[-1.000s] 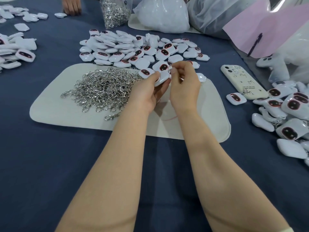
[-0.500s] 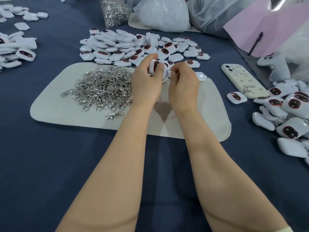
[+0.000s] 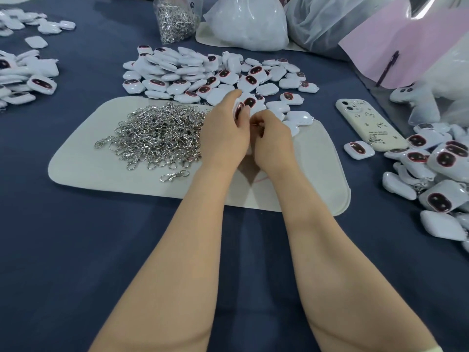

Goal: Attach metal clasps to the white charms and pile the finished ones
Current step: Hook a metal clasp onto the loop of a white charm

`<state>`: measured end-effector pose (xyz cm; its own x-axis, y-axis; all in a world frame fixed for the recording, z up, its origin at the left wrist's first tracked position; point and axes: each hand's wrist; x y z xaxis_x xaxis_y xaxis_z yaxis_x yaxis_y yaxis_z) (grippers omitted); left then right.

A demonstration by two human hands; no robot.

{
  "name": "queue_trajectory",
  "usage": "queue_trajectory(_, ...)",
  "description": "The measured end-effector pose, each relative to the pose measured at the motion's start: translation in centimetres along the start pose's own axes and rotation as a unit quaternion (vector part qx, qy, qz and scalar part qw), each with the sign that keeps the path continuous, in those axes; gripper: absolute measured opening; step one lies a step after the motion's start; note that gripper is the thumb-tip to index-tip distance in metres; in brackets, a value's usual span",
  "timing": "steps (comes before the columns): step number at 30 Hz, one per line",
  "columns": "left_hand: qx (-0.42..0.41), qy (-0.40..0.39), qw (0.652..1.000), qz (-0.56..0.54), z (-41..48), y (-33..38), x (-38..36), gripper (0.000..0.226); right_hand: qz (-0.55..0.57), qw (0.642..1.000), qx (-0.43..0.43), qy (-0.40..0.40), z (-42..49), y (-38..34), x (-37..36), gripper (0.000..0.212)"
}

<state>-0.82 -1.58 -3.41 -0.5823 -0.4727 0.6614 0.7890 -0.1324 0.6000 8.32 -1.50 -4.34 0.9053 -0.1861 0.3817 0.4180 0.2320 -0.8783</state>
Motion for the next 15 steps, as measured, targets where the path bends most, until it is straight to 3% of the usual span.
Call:
queue_trajectory(2, 0.086, -0.023, 0.987, -0.135, 0.26, -0.04, -0.24, 0.025, 0.076, 0.996, -0.019, 0.039, 0.17, -0.07, 0.14, 0.017)
queue_trajectory(6, 0.272, -0.062, 0.871, -0.404, 0.79, 0.1, -0.1, 0.006, 0.163, 0.984, -0.038, 0.06, 0.33, -0.31, 0.25, 0.01)
queue_trajectory(9, 0.307, -0.061, 0.824, -0.472, 0.82, 0.18, 0.02, 0.009, 0.155, 0.986, -0.029, 0.051, 0.17, -0.38, -0.05, 0.01)
queue_trajectory(11, 0.313, -0.061, 0.814, -0.486, 0.84, 0.14, 0.11, 0.013, 0.138, 0.989, -0.031, 0.041, 0.21, -0.26, -0.22, 0.005)
queue_trajectory(15, 0.321, -0.06, 0.804, -0.498, 0.94, 0.08, 0.42, 0.015, 0.125, 0.991, -0.028, 0.044, 0.36, -0.12, -0.33, 0.016)
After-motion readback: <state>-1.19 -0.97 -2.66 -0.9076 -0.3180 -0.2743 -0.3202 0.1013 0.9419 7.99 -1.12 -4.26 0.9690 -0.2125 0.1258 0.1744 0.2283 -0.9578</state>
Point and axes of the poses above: each hand's wrist, its own z-axis towards the middle knuckle, its own x-axis out of the back of the hand, y = z × x, and after that the axes turned 14 degrees about z, right-handed
